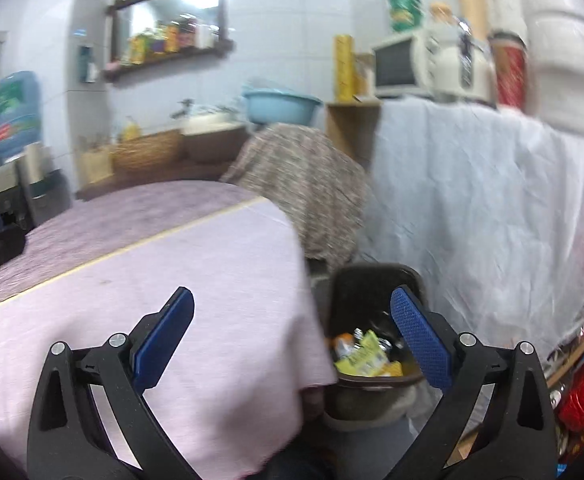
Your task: Collect trash
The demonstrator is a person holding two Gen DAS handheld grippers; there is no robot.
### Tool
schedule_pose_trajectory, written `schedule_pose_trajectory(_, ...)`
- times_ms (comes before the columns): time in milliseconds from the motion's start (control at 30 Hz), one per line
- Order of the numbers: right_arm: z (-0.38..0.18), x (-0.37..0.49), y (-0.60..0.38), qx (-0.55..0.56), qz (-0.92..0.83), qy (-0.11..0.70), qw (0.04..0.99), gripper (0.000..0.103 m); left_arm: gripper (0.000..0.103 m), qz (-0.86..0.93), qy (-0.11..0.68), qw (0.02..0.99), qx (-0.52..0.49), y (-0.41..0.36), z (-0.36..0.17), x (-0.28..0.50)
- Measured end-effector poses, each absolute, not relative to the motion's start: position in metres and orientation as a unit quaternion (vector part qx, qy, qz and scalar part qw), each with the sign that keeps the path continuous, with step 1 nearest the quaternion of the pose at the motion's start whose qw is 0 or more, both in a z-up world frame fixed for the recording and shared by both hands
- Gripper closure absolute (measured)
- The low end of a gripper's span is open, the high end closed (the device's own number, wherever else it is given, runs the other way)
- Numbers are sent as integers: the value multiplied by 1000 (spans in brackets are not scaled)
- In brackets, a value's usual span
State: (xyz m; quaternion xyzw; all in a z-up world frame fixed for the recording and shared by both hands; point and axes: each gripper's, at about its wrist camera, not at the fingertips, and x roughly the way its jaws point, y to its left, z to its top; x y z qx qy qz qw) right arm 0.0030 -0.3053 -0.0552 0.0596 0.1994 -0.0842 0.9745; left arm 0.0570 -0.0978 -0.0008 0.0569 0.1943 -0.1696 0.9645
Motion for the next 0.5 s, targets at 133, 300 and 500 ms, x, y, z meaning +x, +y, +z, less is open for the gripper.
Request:
schedule_pose_trajectory(133, -50, -15, -280, 66, -76, 182, 978, 6, 6, -127, 187, 974, 13, -66, 4, 46)
schedule_pose_trajectory(300, -41, -42, -253, 41, -89, 163, 982, 6, 6, -115, 169, 979, -16, -49, 9, 26)
schedule_pose_trajectory(500, -21, -72, -240, 38, -103, 109, 988, 6, 6, -113, 139, 983, -27, -44, 19, 5)
